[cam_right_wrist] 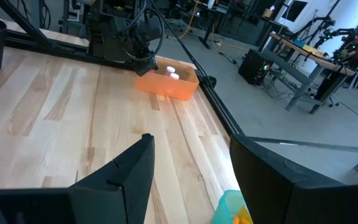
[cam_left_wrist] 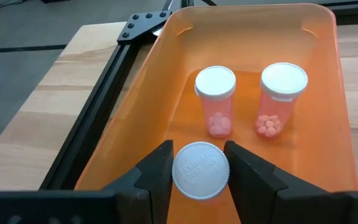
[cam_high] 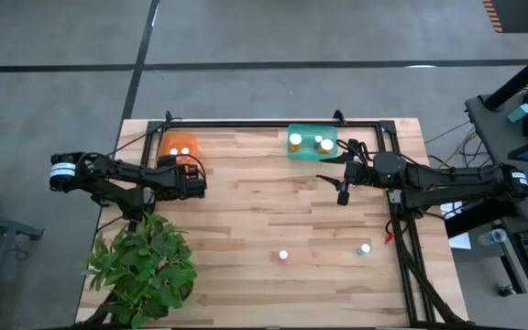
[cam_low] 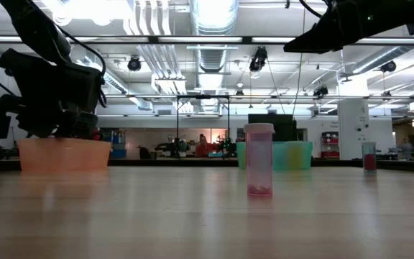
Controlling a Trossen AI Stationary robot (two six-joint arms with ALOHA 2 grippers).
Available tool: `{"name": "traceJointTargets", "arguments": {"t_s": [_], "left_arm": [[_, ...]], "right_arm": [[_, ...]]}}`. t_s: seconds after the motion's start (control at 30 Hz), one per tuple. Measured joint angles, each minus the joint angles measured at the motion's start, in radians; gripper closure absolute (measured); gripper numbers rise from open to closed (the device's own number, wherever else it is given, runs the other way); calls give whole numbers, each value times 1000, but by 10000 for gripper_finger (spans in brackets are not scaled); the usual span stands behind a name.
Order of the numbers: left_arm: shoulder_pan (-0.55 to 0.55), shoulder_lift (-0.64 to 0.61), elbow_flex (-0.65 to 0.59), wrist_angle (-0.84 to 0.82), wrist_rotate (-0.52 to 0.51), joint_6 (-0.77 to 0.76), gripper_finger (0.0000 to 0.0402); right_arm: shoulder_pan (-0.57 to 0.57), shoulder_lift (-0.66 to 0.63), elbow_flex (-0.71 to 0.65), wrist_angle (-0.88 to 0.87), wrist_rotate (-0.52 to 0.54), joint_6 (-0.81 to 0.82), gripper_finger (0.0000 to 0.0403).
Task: Pick and place medicine bottles into bin by pill shape (circle, oval)
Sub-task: Put the pink tablet bottle into the orange bin
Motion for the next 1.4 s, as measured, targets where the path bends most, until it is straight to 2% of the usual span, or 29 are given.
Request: {"name": "traceJointTargets", "arguments": {"t_s": [0.93, 1.13, 1.4], "left_arm": [[0, 0, 0, 0, 6, 1, 276], [0, 0, 1, -1, 11, 1, 232], [0, -16, 13, -14, 94, 19, 173]], "right_arm": [[0, 0, 0, 0, 0, 3, 204], [0, 0, 0, 0, 0, 11, 204], [0, 0, 0, -1, 0, 0, 204]]}}
